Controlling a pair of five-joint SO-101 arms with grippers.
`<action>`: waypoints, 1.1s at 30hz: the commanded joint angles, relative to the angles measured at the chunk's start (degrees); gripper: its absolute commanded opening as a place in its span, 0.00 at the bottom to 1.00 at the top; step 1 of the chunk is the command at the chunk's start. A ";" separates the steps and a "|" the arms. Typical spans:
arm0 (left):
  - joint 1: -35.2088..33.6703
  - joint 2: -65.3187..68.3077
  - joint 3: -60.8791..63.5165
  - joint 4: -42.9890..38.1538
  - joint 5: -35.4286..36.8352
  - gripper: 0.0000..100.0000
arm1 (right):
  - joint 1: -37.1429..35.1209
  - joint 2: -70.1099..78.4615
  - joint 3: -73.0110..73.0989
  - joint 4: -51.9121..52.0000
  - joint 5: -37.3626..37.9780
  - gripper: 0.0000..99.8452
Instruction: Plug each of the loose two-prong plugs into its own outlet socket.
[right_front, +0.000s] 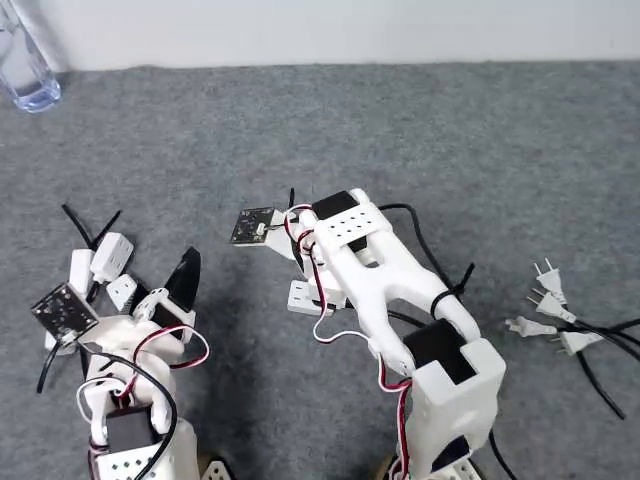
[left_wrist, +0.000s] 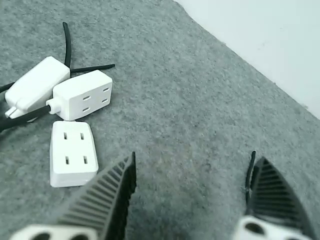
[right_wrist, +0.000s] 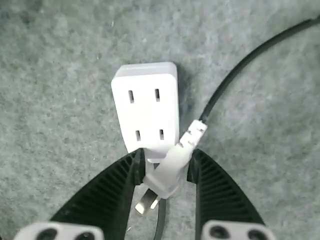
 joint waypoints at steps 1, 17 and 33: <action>0.44 -0.79 -0.40 0.26 -0.44 0.35 | 2.15 0.31 -3.87 -1.54 2.29 0.14; 0.53 -0.79 -0.40 0.26 -0.44 0.35 | 9.01 -3.30 -6.77 4.09 10.90 0.01; 0.53 -0.79 -0.40 0.26 -0.44 0.35 | 32.92 -17.01 -7.47 9.80 21.71 0.01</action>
